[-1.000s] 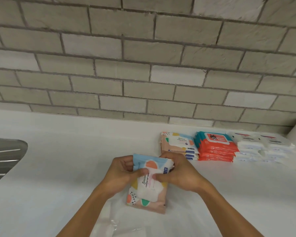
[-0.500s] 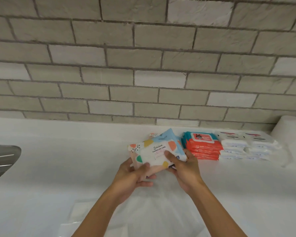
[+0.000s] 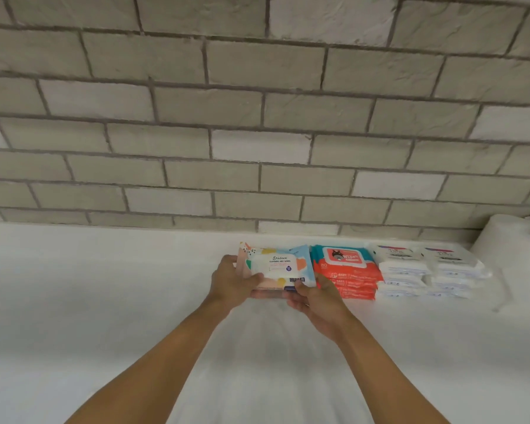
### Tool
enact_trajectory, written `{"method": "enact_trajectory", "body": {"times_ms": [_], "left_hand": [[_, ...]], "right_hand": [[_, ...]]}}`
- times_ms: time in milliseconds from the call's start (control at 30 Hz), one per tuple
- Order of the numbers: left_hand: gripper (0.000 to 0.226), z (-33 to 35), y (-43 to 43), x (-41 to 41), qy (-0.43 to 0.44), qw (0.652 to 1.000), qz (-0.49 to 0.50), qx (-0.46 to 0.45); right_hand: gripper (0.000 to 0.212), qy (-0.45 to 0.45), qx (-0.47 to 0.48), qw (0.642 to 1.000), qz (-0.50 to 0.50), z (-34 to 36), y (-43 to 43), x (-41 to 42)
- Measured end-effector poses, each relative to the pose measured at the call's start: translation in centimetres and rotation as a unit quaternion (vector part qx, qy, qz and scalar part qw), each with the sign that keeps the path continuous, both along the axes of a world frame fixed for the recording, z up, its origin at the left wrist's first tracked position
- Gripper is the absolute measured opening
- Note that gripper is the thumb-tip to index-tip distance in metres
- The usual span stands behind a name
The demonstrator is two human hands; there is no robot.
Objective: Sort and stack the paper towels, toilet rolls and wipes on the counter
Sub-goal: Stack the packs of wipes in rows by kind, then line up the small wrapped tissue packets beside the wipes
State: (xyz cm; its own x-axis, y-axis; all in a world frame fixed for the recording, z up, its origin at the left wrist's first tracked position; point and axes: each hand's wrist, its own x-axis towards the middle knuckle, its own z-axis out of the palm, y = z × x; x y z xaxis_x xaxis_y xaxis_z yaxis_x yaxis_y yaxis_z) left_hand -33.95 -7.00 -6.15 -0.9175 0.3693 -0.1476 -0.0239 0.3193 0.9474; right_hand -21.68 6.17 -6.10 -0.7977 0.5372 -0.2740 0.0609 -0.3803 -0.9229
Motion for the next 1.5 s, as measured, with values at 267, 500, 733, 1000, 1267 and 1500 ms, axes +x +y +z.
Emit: {"method": "enact_trajectory", "body": {"times_ms": [267,500,733,1000,1267,1500], "left_hand": [[0.068,-1.4,2.1,-2.3,0.041,0.998,0.004,-0.052],[0.057,-1.5,3.9,-1.8,0.101,0.991,-0.016,-0.089],[0.061,-1.9,2.1,-0.9,0.161,0.975,-0.038,-0.15],[0.041,-0.1,-2.5,5.0,0.186,0.976,-0.051,-0.101],[0.023,-0.6,-7.4,13.5,0.201,0.952,-0.21,-0.097],[0.019,-3.7,-9.1,18.0,0.168,0.91,-0.351,-0.145]], "right_hand": [[0.028,0.017,-0.194,0.98,-0.033,-2.0,1.9,-1.9],[0.022,0.019,-0.22,0.967,-0.127,-3.1,2.6,-2.8],[0.015,-0.018,-0.175,0.981,-0.087,-3.2,2.7,-1.5],[0.015,-0.065,0.022,0.998,0.006,-0.6,0.9,4.5],[0.006,-0.199,0.279,0.936,0.074,0.8,-2.8,15.3],[0.03,-0.327,0.387,0.855,0.109,-2.1,-6.0,23.6]]}}
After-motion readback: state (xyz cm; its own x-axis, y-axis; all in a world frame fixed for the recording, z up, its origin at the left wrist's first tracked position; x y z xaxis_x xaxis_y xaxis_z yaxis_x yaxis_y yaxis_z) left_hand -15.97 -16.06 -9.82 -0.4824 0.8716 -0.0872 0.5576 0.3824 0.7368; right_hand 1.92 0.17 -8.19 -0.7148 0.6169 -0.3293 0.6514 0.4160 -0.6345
